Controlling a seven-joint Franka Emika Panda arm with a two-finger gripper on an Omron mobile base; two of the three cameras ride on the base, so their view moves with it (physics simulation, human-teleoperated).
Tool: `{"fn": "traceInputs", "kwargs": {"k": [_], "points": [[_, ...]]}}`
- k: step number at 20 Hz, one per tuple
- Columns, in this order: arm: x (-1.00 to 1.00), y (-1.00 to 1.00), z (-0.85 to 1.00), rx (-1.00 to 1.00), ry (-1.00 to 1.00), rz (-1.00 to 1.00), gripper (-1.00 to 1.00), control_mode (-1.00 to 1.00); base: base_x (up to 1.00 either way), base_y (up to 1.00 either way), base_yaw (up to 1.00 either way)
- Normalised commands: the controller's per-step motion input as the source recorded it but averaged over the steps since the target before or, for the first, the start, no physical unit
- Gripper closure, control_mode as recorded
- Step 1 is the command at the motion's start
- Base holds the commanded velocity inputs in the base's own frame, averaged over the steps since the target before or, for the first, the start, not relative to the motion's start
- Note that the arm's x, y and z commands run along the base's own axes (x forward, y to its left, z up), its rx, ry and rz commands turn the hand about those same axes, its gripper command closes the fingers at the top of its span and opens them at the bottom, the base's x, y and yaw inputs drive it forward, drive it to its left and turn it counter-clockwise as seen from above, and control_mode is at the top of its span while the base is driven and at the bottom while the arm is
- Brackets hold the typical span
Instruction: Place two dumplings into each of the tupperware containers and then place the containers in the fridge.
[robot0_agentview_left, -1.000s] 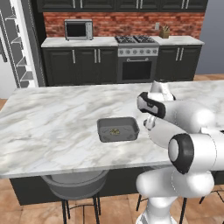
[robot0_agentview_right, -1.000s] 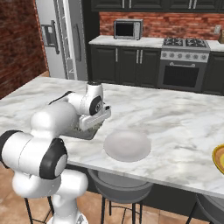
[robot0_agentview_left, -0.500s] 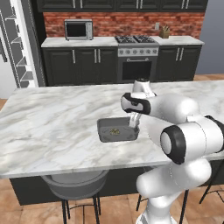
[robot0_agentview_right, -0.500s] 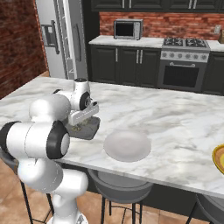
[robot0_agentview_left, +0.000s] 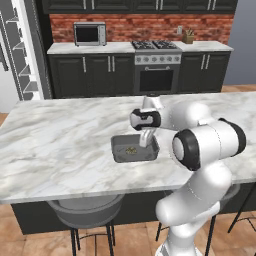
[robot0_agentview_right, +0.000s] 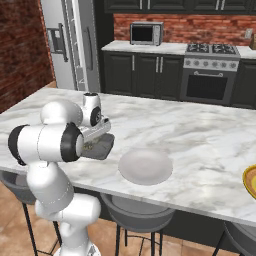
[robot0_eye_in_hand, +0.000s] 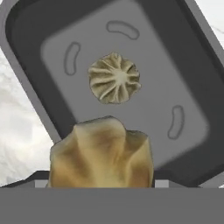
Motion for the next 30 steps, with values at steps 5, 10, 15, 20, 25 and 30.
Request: {"fn": "traceInputs", "kwargs": {"k": [5,10,15,20,25,30], "points": [[0.45,0.00,-0.15,0.00,0.00,-0.03,1.00,-1.00,0.00,0.00,0.00],[0.26,0.00,-0.32,0.00,0.00,-0.03,1.00,-1.00,0.00,0.00,0.00],[0.33,0.00,-0.32,0.00,0.00,-0.04,1.00,-1.00,0.00,0.00,0.00],[0.23,0.09,-0.26,0.00,0.00,-0.04,1.00,-1.00,0.00,0.00,0.00],[0.13,0.18,-0.18,0.00,0.00,-0.03,1.00,-1.00,0.00,0.00,0.00],[0.09,0.08,-0.11,0.00,0.00,-0.04,-1.00,-1.00,0.00,0.00,0.00]]}}
